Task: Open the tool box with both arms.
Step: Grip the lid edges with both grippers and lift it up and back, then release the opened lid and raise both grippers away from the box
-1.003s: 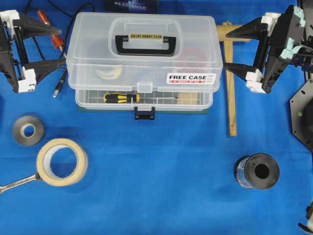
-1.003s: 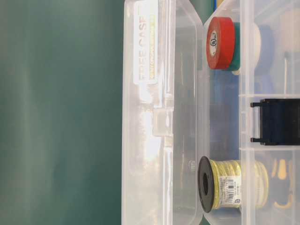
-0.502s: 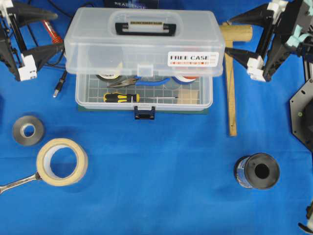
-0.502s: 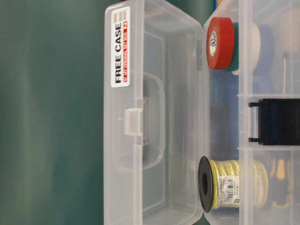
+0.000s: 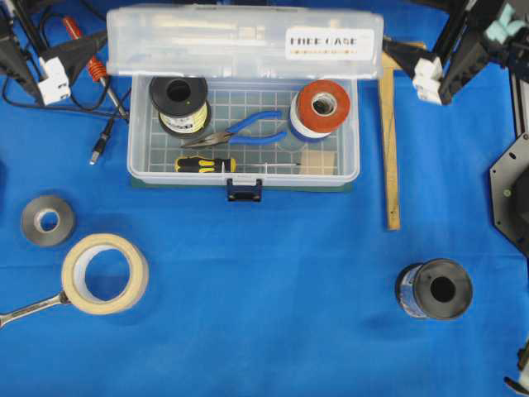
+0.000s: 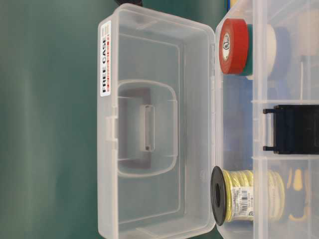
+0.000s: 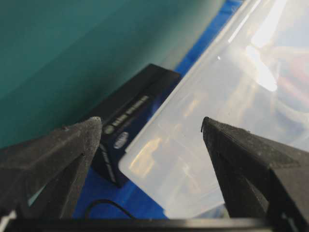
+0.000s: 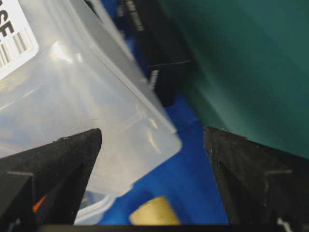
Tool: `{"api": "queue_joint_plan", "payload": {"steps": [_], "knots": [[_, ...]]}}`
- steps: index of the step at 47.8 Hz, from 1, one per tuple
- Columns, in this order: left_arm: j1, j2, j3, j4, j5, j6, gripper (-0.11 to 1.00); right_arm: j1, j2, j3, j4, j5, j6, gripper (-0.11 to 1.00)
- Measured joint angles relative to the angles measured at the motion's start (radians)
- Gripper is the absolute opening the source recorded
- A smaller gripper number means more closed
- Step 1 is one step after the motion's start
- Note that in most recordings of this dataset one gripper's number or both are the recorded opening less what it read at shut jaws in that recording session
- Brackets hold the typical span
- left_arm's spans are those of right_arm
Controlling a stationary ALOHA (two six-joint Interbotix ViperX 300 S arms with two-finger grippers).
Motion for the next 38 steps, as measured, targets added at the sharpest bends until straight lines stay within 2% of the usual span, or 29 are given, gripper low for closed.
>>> {"api": "queue_joint_plan", "payload": {"steps": [38], "knots": [[0.192,0.239,-0.150,-0.003,0.002,0.002,0.92,-0.161,0.204,-0.129,0.005,-0.021,-0.002,0.88]]}}
